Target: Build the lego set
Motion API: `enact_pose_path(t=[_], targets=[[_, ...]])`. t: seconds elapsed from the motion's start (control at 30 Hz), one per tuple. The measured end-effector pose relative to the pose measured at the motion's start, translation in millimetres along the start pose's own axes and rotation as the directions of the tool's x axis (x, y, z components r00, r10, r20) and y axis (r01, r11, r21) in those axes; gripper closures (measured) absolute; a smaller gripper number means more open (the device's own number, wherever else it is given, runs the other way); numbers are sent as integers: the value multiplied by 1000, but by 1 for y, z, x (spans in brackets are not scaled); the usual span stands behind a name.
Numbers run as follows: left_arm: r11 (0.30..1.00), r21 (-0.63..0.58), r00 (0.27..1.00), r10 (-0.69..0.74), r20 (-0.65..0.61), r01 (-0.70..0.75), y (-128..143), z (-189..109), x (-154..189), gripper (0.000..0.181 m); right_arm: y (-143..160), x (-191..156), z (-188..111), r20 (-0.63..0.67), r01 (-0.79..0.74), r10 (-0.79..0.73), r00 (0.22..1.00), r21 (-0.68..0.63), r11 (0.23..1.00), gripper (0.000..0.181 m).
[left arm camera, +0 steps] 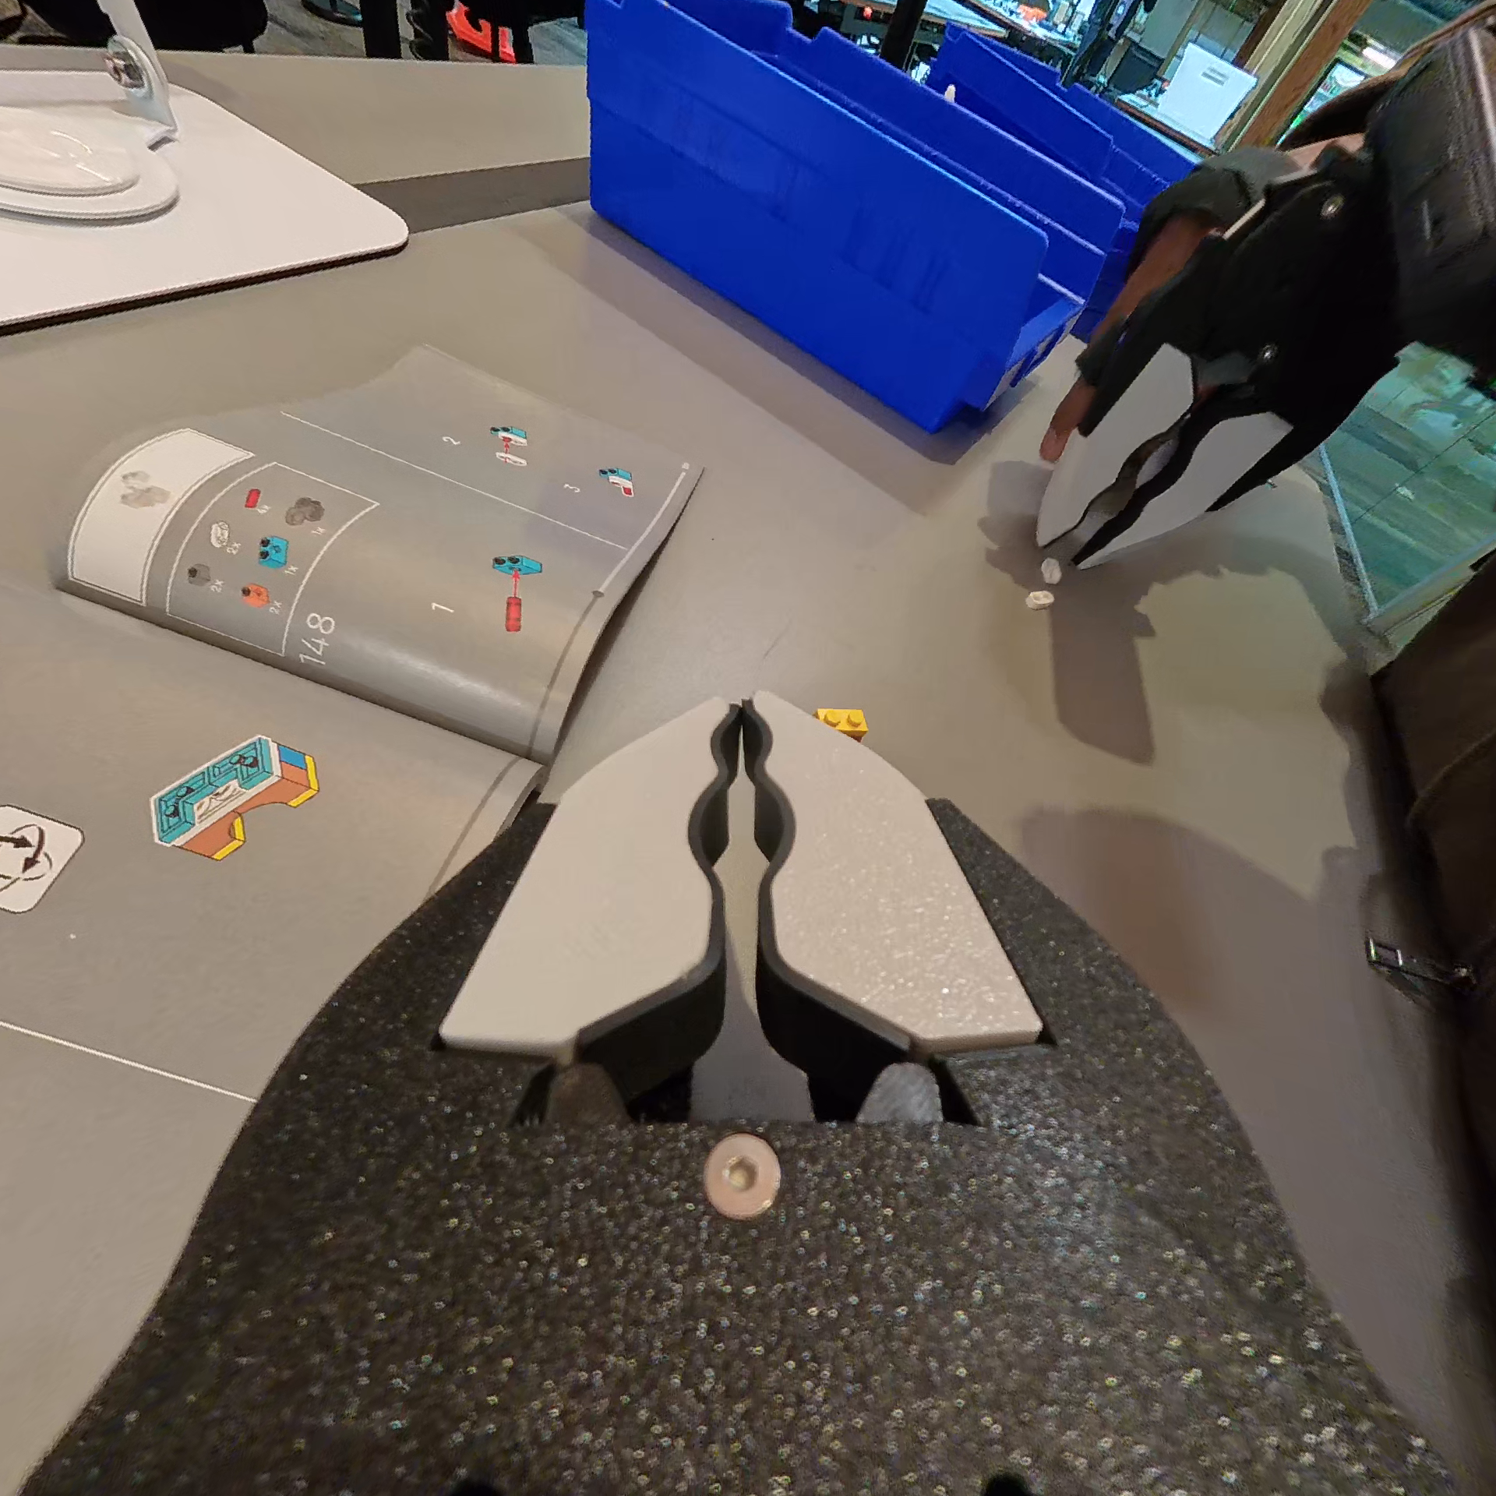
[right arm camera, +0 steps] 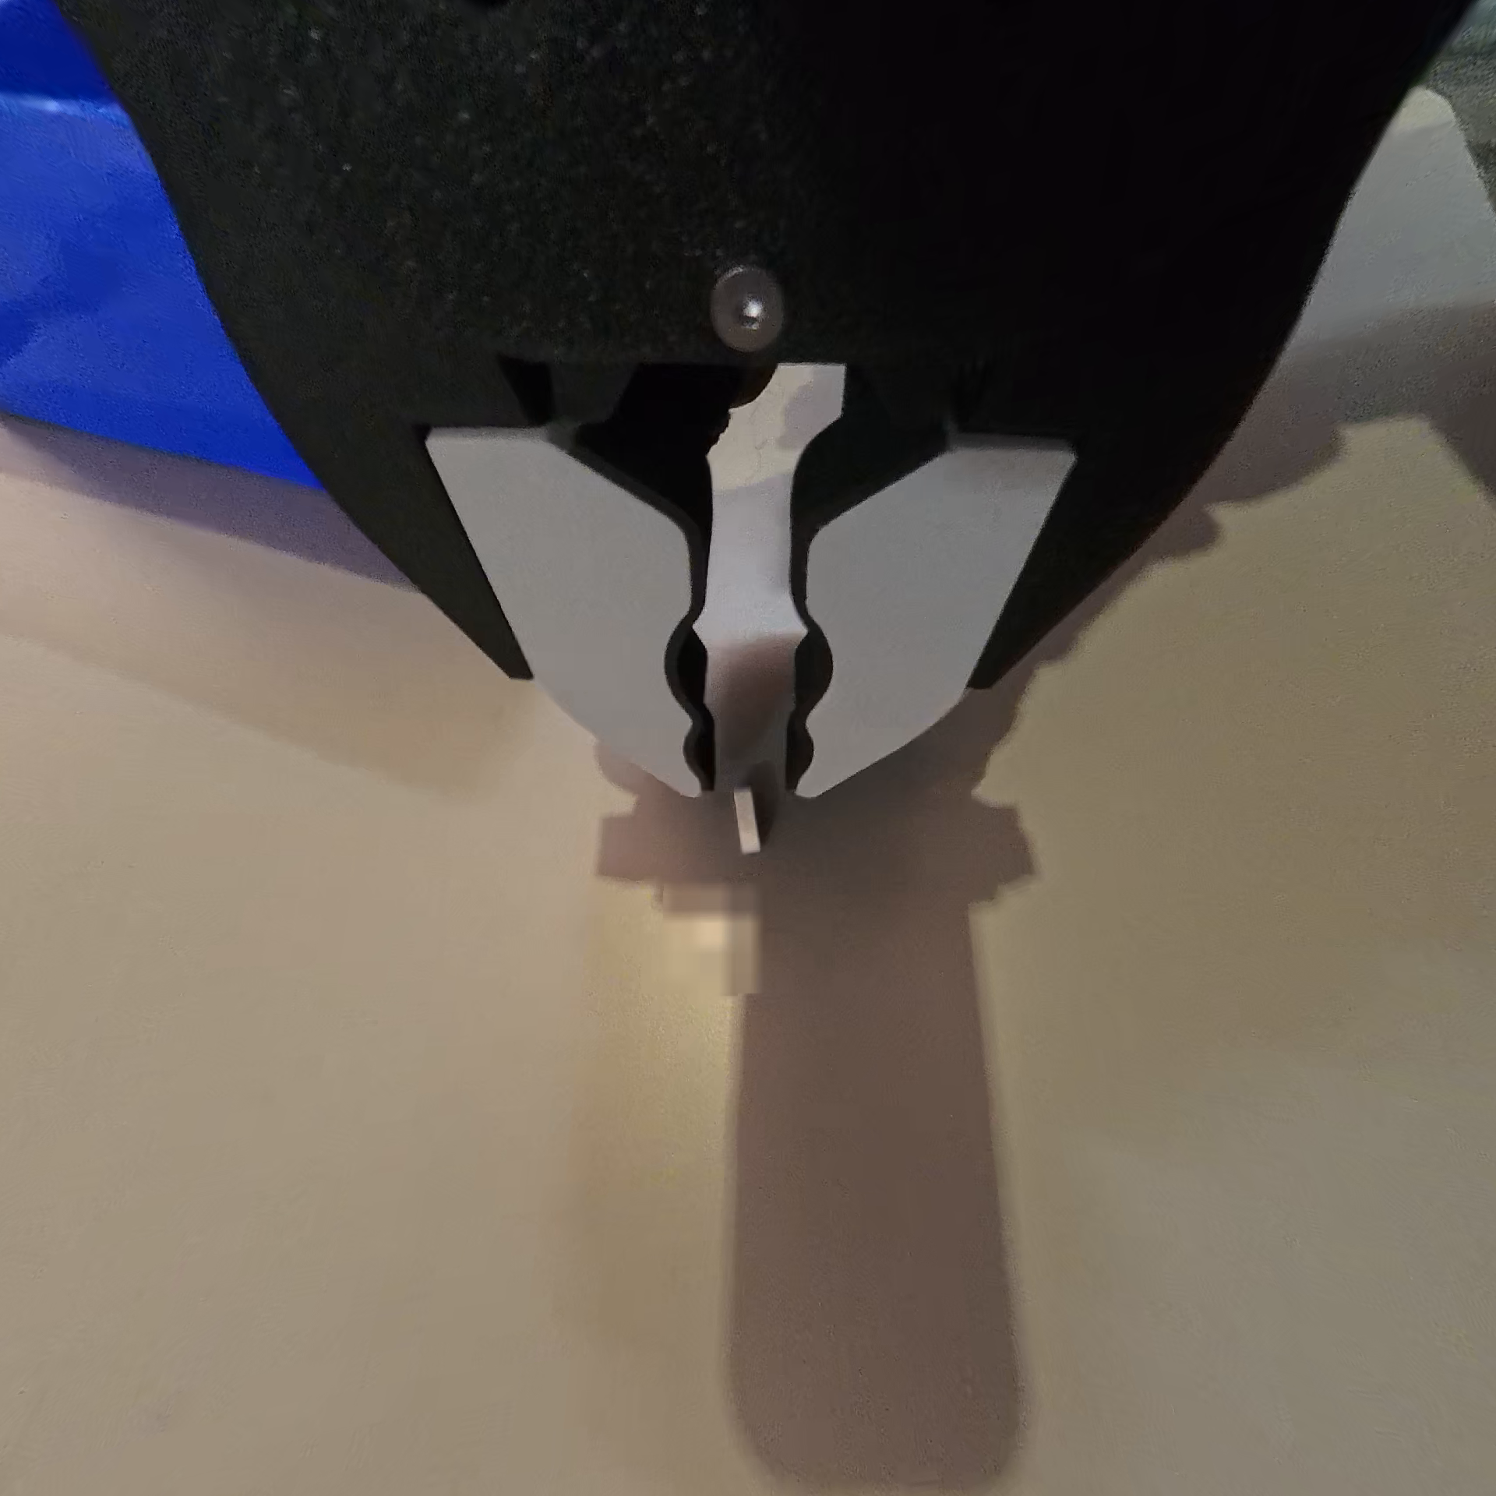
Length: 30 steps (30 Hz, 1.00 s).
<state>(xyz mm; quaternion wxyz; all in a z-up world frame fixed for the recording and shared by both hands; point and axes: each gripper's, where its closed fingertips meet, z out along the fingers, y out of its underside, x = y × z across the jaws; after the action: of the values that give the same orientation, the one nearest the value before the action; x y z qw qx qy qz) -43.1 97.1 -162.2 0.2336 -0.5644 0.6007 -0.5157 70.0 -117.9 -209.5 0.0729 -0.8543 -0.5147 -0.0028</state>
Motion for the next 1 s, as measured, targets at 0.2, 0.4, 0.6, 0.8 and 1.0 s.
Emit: enact_pose_path(t=[0.2,0.4,0.6,0.8,1.0], targets=[[1000,2,1000,-1,-1,1,0,0,0,181,12,-2,-40,19,-107,106,994,134,985,157],[1000,1,1000,-9,-3,9,0,0,-1,181,73,32,-100,-51,-266,287,957,248,931,157],[1000,2,1000,-19,-4,19,0,0,-2,181,164,72,-93,-115,-329,332,936,44,943,161],[999,4,999,-33,-10,33,-1,0,-3,181,159,81,-55,19,-244,244,970,-2,970,169],[999,10,999,-37,-13,37,-1,-1,-3,181,135,80,-23,85,-247,247,965,-12,969,169]])
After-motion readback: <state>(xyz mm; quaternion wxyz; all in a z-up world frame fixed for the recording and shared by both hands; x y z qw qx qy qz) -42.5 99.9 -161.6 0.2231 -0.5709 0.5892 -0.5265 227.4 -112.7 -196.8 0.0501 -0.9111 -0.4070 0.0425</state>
